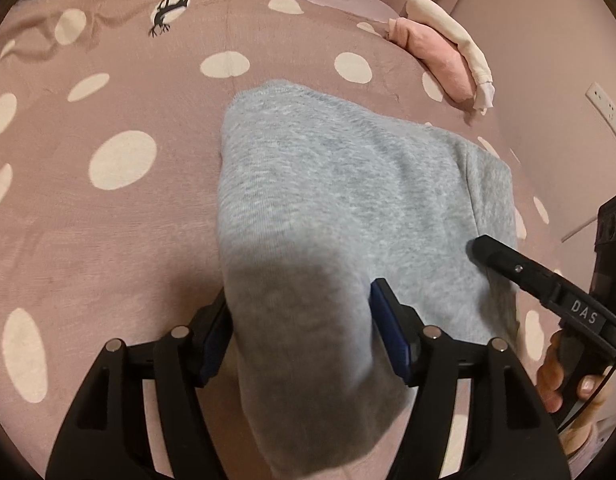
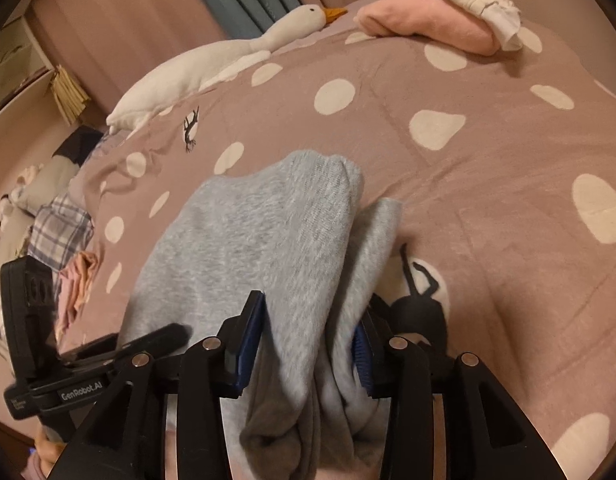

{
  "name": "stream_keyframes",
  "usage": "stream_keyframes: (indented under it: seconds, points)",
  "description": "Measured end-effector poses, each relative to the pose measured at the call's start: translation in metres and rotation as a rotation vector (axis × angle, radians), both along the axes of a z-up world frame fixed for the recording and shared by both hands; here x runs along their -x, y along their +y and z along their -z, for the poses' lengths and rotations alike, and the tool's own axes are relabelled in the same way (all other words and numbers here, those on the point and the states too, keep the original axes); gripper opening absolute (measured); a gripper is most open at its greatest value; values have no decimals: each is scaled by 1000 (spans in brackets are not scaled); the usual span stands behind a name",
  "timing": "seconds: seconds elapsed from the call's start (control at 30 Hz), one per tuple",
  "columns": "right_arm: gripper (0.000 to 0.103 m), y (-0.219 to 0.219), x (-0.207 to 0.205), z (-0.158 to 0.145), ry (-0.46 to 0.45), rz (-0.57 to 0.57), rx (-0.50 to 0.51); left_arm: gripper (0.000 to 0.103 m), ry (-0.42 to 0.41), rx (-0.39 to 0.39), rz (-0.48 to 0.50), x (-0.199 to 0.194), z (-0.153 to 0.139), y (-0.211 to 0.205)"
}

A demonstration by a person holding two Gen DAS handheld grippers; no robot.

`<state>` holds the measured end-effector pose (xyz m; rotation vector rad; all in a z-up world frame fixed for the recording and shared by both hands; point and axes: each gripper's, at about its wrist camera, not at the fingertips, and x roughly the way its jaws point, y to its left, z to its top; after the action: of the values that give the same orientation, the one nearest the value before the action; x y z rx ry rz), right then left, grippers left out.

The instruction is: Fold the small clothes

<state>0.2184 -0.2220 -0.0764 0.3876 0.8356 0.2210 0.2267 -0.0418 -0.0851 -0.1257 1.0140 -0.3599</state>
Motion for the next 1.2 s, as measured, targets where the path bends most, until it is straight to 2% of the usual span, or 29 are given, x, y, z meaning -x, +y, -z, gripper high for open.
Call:
stream_keyframes:
  seconds: [0.1,0.27,0.37,0.6,0.67,0.77,0.9,0.97,1.1,1.2]
  points:
    - [45,2,8,1,-2,-17,23,71,-13,-23,2,7,3,1]
    - [45,1,9,10,26,-2,76,74,25,3,-15,7,12,7]
    - [45,-4,6,17,54,20,64,75,43,19,-25,9,14,10]
    - [45,-4,9,14,58,52,56,75,45,-14,-11,20,13,8]
    - [45,-4,12,6,23,73,61,76,48,-19,-13,21,14,8]
    - [45,-3,17,-14,-86,105,74,76,49,-22,-16,22,16,7]
    - [45,7,12,-31,-175,44,42,76,48,-33,-6,23,18,5]
    - [45,16,5,-32,-184,6,56,77,47,-37,-1,23,19,4]
    - [45,32,-11,-22,-145,-45,82,77,42,-48,15,24,19,1]
    - [44,33,-25,-8,-77,-18,83,77,37,-66,36,25,19,-1]
